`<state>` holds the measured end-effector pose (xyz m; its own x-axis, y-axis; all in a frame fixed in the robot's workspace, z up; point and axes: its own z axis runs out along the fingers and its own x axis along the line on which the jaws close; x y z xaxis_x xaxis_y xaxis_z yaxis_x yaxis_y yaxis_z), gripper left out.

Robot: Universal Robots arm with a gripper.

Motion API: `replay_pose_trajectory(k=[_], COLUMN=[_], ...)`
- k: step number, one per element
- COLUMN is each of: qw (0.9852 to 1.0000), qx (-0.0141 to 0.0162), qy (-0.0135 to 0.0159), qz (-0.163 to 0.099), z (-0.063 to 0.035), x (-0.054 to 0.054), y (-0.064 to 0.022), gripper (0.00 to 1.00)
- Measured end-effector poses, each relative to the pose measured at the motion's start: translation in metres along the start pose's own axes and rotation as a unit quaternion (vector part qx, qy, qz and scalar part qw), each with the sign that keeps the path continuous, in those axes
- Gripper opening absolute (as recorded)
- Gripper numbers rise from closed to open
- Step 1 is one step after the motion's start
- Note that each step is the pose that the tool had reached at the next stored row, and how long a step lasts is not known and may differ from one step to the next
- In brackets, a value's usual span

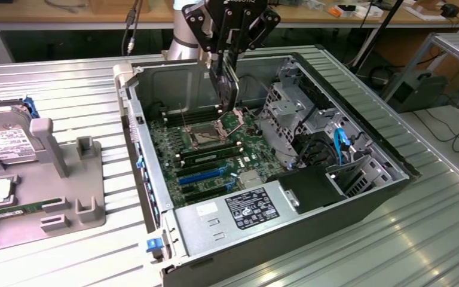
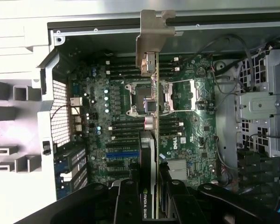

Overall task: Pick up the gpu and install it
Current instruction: 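Insert the gpu into the slot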

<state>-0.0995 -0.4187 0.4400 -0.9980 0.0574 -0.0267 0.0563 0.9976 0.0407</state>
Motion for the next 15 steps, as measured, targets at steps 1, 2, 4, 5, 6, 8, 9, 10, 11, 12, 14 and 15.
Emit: replay_pose_trajectory(k=[1,2,4,5,6,8,9,10,11,12,14,15], qw=[1.0000,1.0000,1.0000,1.0000,1.0000,1.0000,0.9999,0.9999,0.9999,0.9999,0.9998,0.9997], qx=[0.0000,-0.0001,-0.0001,-0.0001,-0.0002,-0.0002,-0.0003,-0.0003,-0.0004,-0.0005,-0.0006,-0.0006], qy=[0.0001,0.0001,0.0001,0.0002,0.0002,0.0003,0.0004,0.0005,0.0006,0.0007,0.0009,0.0010], qz=[-0.001,-0.002,-0.004,-0.004,-0.005,-0.008,-0.011,-0.013,-0.015,-0.017,-0.021,-0.024], z=[0.0000,0.0000,0.0000,0.0000,0.0000,0.0000,0.0000,0.0000,0.0000,0.0000,0.0000,0.0000], x=[0.0000,0.0000,0.0000,0.0000,0.0000,0.0000,0.0000,0.0000,0.0000,0.0000,0.0000,0.0000], y=[0.0000,0.0000,0.0000,0.0000,0.0000,0.0000,0.0000,0.0000,0.0000,0.0000,0.0000,0.0000], gripper=[0.27,0.27,0.27,0.27,0.27,0.27,0.27,0.27,0.27,0.27,0.27,0.27])
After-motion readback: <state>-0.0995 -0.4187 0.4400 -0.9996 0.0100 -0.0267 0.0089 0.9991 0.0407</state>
